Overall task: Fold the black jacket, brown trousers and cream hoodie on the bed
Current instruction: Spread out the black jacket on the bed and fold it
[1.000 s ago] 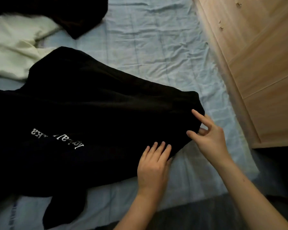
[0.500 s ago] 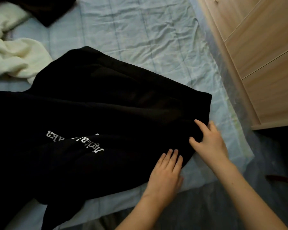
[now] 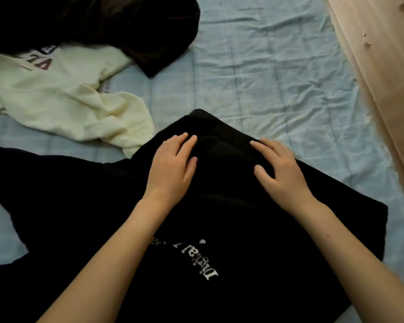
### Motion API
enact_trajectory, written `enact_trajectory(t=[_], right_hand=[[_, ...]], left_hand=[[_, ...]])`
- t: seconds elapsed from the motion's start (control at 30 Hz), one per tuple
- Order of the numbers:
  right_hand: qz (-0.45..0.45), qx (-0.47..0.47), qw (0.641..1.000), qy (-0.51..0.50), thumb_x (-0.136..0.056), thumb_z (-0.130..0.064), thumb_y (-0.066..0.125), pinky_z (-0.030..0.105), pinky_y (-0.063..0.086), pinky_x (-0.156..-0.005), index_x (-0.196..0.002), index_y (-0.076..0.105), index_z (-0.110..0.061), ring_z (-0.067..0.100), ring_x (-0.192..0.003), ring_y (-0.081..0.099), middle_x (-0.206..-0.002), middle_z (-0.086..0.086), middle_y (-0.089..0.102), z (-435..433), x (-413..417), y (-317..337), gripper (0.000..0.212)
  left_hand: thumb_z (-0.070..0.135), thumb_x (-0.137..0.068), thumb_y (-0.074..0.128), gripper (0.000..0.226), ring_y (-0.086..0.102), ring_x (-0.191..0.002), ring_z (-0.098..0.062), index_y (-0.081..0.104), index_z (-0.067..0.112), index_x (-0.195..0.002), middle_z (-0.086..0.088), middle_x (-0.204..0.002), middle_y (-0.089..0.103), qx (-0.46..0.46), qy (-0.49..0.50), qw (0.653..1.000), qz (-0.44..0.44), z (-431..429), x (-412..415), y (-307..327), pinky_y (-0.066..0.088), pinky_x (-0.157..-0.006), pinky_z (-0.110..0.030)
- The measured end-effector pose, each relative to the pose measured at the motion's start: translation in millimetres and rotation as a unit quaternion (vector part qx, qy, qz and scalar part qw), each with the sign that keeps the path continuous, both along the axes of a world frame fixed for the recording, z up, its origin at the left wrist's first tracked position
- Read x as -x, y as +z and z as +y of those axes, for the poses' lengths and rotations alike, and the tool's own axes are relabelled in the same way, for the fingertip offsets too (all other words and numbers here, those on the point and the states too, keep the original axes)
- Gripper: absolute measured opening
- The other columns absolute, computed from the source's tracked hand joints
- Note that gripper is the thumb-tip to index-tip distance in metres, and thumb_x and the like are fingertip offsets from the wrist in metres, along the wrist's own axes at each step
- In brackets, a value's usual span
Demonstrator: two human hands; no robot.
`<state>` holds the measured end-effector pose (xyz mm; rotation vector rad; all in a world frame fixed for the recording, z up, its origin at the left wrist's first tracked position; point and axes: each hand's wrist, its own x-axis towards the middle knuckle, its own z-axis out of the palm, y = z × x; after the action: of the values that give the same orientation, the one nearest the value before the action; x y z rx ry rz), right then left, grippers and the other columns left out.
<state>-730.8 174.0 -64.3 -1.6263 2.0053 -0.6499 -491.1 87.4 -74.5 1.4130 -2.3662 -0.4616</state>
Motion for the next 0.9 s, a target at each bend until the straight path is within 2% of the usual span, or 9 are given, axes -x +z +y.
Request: enact_trajectory(t=[0.17, 0.23, 0.3, 0.4, 0.43, 0.5, 0.57, 0.67, 0.9], right_hand=[[0.12, -0.173, 0.971, 0.116, -0.092, -0.057, 0.05, 0.051, 0.02, -0.118, -0.149, 0.01, -0.059, 0.033, -0.146, 0.018, -0.162, 0.012, 0.017, -83, -11, -32, 0.07], [0.167, -0.189, 0.957, 0.141, -0.088, -0.068, 0.044, 0.053, 0.026, -0.112, -0.144, 0.002, -0.067, 0.039, -0.137, 0.027, -0.16, 0.013, 0.019, -96, -10, -45, 0.07], [0.166, -0.169, 0.96, 0.147, -0.083, -0.074, 0.041, 0.047, 0.031, -0.108, -0.141, 0.006, -0.071, 0.033, -0.126, 0.035, -0.154, 0.009, 0.029, -103, 0, -51, 0.067], [0.012, -0.149, 0.977, 0.154, -0.087, -0.057, 0.06, 0.018, 0.033, -0.103, -0.138, 0.025, -0.071, 0.015, -0.117, 0.047, -0.129, -0.007, 0.046, -108, 19, -50, 0.063], [-0.055, -0.147, 0.974, 0.164, -0.088, -0.043, 0.069, 0.008, 0.032, -0.099, -0.138, 0.034, -0.066, 0.009, -0.116, 0.051, -0.125, -0.016, 0.051, -109, 22, -48, 0.065], [-0.183, -0.151, 0.955, 0.179, -0.085, -0.019, 0.077, 0.001, 0.034, -0.095, -0.135, 0.053, -0.049, -0.002, -0.121, 0.055, -0.128, -0.029, 0.057, -110, 30, -45, 0.063], [-0.243, -0.137, 0.948, 0.155, -0.082, -0.01, 0.078, 0.002, 0.038, -0.092, -0.127, 0.065, -0.04, -0.008, -0.117, 0.057, -0.124, -0.026, 0.064, -110, 36, -38, 0.055], [-0.204, -0.045, 0.973, 0.098, -0.081, -0.011, 0.079, 0.003, 0.035, -0.094, -0.129, 0.064, -0.036, -0.011, -0.112, 0.056, -0.119, -0.015, 0.063, -111, 53, -21, 0.057], [-0.17, 0.041, 0.985, 0.015, -0.081, -0.016, 0.08, 0.007, 0.037, -0.098, -0.139, 0.055, -0.03, -0.005, -0.115, 0.053, -0.126, -0.008, 0.054, -116, 145, 23, 0.066]], left_hand=[[0.041, -0.096, 0.053, 0.061, 0.038, -0.13, -0.035, 0.035, 0.018, -0.15, -0.02, -0.144, 0.043, -0.086, 0.055, 0.99, -0.097, -68, -13, -30, 0.03, -0.109, -0.041], [0.047, -0.093, 0.054, 0.067, 0.046, -0.119, -0.034, 0.031, 0.024, -0.151, -0.016, -0.131, 0.054, -0.109, 0.049, 0.986, -0.116, -76, -10, -41, 0.036, -0.1, -0.041], [0.048, -0.088, 0.06, 0.066, 0.054, -0.111, -0.027, 0.034, 0.032, -0.146, -0.009, -0.118, 0.06, -0.155, 0.056, 0.985, -0.06, -81, -7, -49, 0.041, -0.091, -0.036], [0.036, -0.086, 0.067, 0.049, 0.058, -0.102, 0.008, 0.045, 0.049, -0.128, 0.013, -0.107, 0.064, -0.261, 0.08, 0.954, 0.128, -83, -11, -50, 0.043, -0.081, -0.015], [0.029, -0.087, 0.067, 0.048, 0.06, -0.099, 0.011, 0.047, 0.052, -0.124, 0.014, -0.104, 0.066, -0.295, 0.076, 0.936, 0.176, -83, -10, -49, 0.043, -0.08, -0.013], [0.016, -0.09, 0.063, 0.048, 0.066, -0.095, 0.001, 0.052, 0.049, -0.123, 0.011, -0.102, 0.071, -0.325, 0.065, 0.916, 0.227, -83, -3, -44, 0.05, -0.083, -0.021], [0.006, -0.09, 0.058, 0.049, 0.066, -0.1, -0.007, 0.054, 0.04, -0.125, 0.009, -0.106, 0.071, -0.293, 0.055, 0.923, 0.243, -86, 12, -31, 0.05, -0.092, -0.03], [0.001, -0.088, 0.055, 0.053, 0.06, -0.114, -0.01, 0.055, 0.033, -0.13, 0.006, -0.117, 0.068, -0.196, 0.07, 0.95, 0.233, -96, 51, -11, 0.045, -0.103, -0.037], [0.001, -0.086, 0.053, 0.057, 0.057, -0.11, -0.023, 0.054, 0.03, -0.135, 0.004, -0.12, 0.067, -0.056, 0.029, 0.982, 0.179, -139, 179, 32, 0.042, -0.097, -0.033]])
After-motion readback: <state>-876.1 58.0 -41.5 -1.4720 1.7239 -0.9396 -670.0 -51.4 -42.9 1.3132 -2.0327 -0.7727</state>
